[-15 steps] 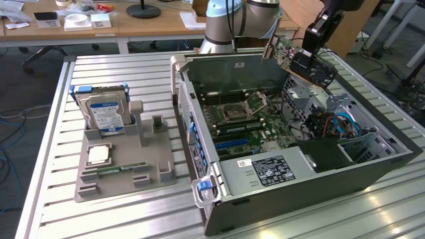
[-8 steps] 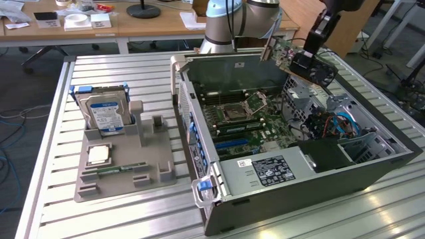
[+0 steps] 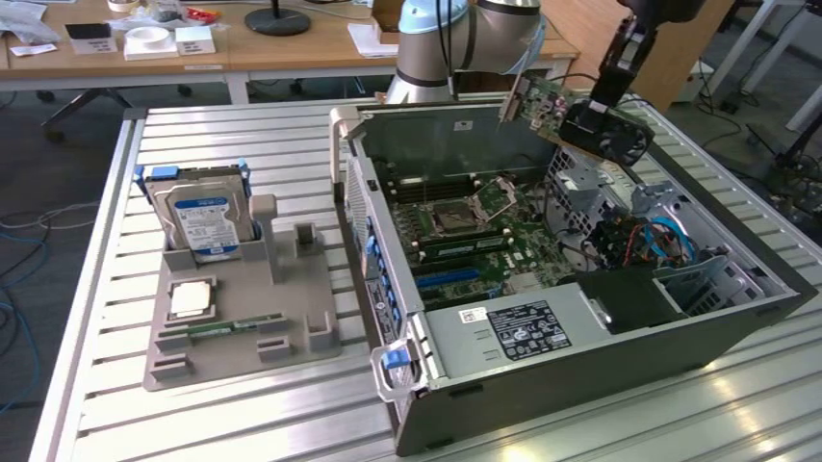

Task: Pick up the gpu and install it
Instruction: 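Insert the gpu into the slot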

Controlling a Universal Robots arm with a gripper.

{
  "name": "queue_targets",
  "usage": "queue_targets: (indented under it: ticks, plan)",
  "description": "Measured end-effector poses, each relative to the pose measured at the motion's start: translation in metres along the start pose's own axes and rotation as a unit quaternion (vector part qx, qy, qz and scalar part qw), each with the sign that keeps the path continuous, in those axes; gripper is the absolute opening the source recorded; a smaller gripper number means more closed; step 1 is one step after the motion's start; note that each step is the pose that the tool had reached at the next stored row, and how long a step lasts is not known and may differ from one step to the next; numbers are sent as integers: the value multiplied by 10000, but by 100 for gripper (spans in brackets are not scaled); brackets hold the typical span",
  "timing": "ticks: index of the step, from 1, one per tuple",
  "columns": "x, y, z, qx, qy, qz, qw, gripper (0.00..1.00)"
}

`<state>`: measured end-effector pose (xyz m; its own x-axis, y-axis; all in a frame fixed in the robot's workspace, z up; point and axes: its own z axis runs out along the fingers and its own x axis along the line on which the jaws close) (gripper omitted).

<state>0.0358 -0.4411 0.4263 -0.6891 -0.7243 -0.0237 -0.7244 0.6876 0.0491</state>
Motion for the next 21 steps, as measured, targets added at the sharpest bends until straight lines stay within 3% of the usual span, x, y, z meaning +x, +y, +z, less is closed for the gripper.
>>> queue_targets:
  ticks: [5,11,16,21]
  plan:
    - [0,0,3,-9,19,-380,9993,27]
    - [0,0,8,-20,41,-836,9965,27]
    - [0,0,12,-29,60,-1216,9926,27]
    - [0,-1,15,-38,78,-1592,9872,27]
